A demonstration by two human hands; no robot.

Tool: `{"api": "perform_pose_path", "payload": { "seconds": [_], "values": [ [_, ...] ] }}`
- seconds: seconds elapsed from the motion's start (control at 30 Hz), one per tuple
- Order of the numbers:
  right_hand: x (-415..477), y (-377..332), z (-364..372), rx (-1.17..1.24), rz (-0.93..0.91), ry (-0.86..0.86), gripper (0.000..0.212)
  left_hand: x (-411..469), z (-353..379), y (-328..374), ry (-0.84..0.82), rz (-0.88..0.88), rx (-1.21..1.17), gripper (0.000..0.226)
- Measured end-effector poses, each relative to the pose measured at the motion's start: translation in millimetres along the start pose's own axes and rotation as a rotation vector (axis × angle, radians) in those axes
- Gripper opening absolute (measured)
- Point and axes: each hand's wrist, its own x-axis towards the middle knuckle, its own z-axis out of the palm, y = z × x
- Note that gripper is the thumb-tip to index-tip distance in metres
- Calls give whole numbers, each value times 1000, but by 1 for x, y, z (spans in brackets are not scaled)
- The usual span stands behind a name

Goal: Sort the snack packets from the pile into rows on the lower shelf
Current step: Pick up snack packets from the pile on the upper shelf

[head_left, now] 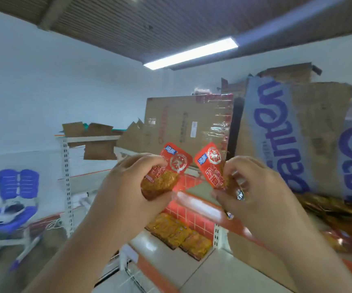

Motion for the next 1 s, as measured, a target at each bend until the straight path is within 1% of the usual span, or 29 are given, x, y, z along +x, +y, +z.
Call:
{"api": "perform_pose_path", "payload": {
  "seconds": [0.07, 0.2, 0.33, 0.47, 0.6, 0.73, 1.0],
  "values": [
    [18, -21, 39, 51, 0, 4, 37, -3, -20, -43, -5, -41, 33, 58],
    [54, -63, 119, 138, 24, -16, 33, -11, -58, -125, 6, -108, 85, 55],
    [77, -91, 183, 201, 64, -52, 35, -15, -80, -186, -14, -155, 116, 55],
    [89, -101, 235, 234, 131, -91, 34, -15, -81, -234, -32, -180, 112, 54],
    [97, -95, 279, 255, 168, -97, 35, -15, -61, -276, -79, -224, 92, 52],
    [102, -69, 323, 289, 264, -91, 37, -9, -26, -314, -144, -234, 66, 52],
    [136, -1, 442, 302, 433, -114, 38, 22, 75, -411, -267, -257, 35, 54]
  ]
}}
